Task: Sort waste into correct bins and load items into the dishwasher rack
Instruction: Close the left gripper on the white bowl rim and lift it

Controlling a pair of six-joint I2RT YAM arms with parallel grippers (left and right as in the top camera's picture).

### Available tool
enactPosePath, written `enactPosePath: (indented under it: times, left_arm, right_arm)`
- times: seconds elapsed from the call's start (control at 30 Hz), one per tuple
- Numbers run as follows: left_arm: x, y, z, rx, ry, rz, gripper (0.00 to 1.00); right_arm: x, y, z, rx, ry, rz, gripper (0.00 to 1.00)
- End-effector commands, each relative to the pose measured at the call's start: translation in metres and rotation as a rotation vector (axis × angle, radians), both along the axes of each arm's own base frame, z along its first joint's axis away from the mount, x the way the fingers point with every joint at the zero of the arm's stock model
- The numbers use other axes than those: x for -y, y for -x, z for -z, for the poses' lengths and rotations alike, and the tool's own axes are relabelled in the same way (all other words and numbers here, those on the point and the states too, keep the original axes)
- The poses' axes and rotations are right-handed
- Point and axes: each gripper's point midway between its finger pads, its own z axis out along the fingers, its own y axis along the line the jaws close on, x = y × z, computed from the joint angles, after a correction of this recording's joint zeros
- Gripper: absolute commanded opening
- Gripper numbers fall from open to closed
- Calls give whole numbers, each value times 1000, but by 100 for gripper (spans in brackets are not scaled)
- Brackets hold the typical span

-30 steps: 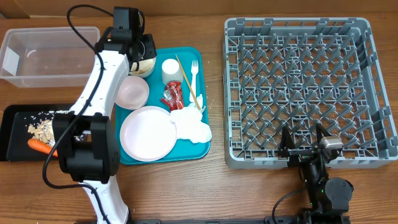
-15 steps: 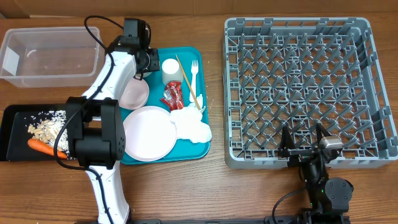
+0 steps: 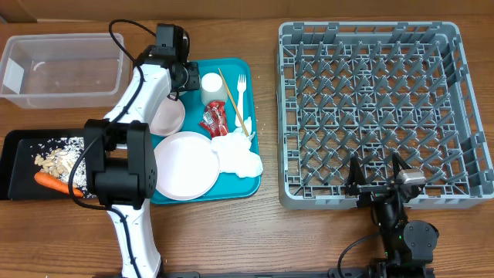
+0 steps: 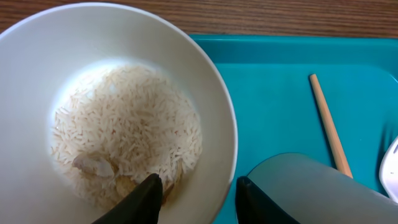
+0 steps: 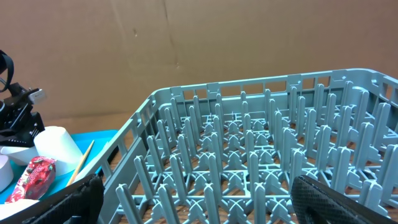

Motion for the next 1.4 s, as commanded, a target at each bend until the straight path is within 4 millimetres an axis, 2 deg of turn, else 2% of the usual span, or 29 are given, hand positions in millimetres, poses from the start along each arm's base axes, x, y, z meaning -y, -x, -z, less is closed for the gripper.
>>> enactPosePath:
  times: [0.0, 0.4, 0.63, 0.83, 0.9, 0.97, 1.07, 1.37]
  left_arm:
    - [5, 0, 4, -9, -13, 51, 41]
    - [5, 6, 9, -35, -33, 88, 36]
    - [4, 9, 10, -50, -41, 101, 37]
    - [4, 10, 11, -49, -53, 124, 29]
    - [4, 9, 10, -49, -53, 124, 24]
    - [4, 8, 10, -42, -56, 122, 12]
    - [3, 6, 9, -32, -59, 121, 5]
    - [4, -1, 0, -6, -56, 119, 4]
  right_arm:
    - [3, 0, 2, 3, 7, 14, 100]
    - [3, 0, 2, 3, 6, 13, 100]
    - [3, 0, 2, 3, 6, 14, 100]
    - [3, 0, 2, 3, 7, 13, 100]
    - [3, 0, 2, 3, 7, 14, 100]
    - [3, 0, 2, 3, 6, 14, 100]
    - [3, 0, 2, 3, 6, 14, 100]
    - [3, 0, 2, 3, 6, 14, 100]
